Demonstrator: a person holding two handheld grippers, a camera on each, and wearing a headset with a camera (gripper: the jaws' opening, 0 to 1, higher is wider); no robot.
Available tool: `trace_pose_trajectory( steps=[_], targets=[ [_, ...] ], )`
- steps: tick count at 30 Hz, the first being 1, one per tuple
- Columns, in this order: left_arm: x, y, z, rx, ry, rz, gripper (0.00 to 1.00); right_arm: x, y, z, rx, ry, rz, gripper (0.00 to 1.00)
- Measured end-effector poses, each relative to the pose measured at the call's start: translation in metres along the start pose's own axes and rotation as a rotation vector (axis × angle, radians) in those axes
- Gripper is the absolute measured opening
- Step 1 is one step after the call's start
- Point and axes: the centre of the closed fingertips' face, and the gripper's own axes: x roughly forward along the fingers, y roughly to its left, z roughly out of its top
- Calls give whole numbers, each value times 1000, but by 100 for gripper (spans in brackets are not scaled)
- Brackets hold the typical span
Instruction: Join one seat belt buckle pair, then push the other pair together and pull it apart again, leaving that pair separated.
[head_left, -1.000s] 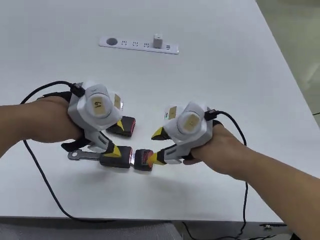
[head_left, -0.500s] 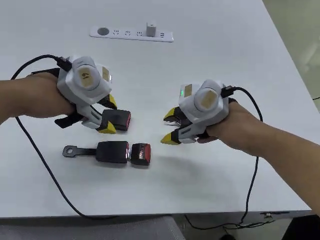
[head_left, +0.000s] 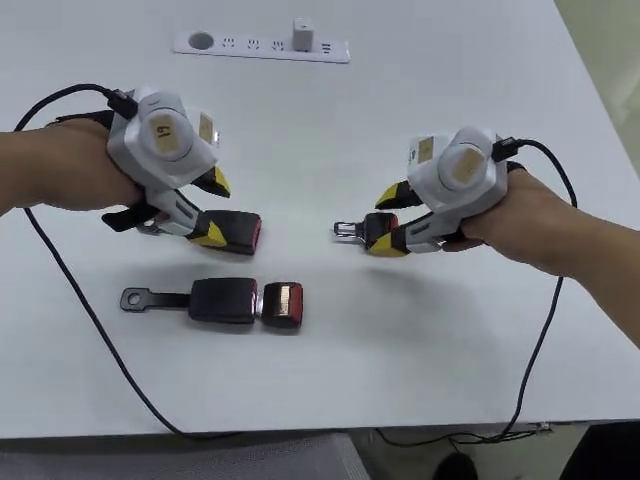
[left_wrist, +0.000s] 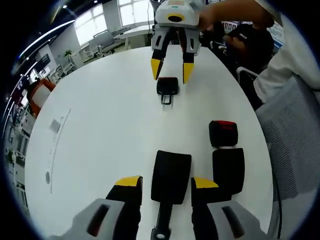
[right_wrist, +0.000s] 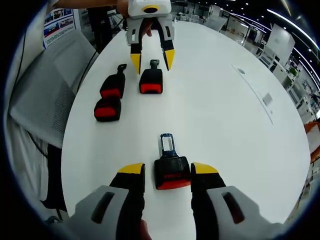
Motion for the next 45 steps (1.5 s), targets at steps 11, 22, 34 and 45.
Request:
trace_pose_trajectory(
  steps=[11,22,34,45],
  targets=[
    [15,2,-18,11,31,-35,37,16,-2,-17,5,40,58,35],
    [21,-3,-20,30,53,-46,33,21,-3,-22,14,18,120,33],
    [25,0,-26,-15,63,-36,33,23,-7,-25,-74,35,117,33],
    [25,-1,-27,-21,72,-33,33,24,2,-18,-72,48,111,33]
  ],
)
